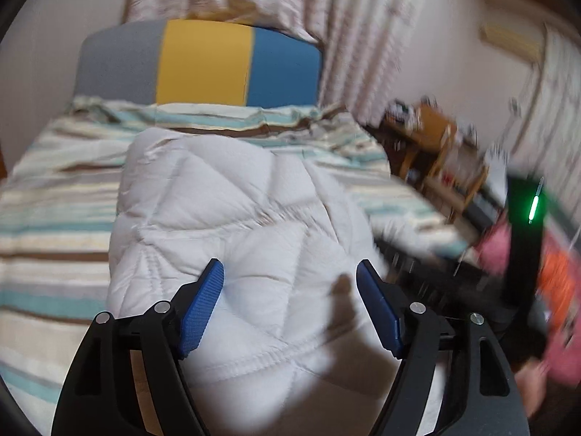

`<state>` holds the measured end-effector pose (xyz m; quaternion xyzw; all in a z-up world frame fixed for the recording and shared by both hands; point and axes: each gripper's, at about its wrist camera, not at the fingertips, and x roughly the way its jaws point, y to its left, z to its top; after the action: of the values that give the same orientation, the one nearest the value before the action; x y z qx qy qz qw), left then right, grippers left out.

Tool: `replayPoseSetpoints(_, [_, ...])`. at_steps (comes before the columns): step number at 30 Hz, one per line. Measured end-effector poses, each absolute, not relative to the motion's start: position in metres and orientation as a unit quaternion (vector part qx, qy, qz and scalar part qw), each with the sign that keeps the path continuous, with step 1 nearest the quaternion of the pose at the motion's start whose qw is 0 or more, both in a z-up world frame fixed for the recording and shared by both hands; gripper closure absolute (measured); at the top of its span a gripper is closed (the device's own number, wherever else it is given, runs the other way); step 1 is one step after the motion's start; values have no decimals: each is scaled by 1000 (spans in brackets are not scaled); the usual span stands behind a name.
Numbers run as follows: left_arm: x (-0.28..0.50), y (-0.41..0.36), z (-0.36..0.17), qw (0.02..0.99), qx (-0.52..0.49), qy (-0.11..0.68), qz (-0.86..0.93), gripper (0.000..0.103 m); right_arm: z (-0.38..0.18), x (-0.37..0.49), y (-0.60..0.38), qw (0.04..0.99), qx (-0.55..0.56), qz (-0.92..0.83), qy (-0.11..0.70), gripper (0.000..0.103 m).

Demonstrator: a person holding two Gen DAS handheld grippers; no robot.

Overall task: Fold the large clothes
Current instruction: 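Grasp the jacket bundle with the right tool while the left tool presses it flat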

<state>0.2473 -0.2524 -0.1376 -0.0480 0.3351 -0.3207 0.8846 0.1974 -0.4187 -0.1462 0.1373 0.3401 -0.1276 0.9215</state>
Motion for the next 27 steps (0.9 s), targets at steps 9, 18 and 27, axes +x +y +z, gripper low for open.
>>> replayPoseSetpoints(9, [278, -267, -149, 909, 7, 364, -204, 24, -159, 199, -417, 920, 134, -143, 340, 45])
replayPoseSetpoints(18, [283, -291, -172, 906, 66, 372, -191, 11, -178, 207, -434, 908, 169, -139, 358, 43])
replayPoseSetpoints(27, [292, -300, -192, 907, 69, 366, -194, 7, -193, 215, -439, 903, 172, -156, 362, 43])
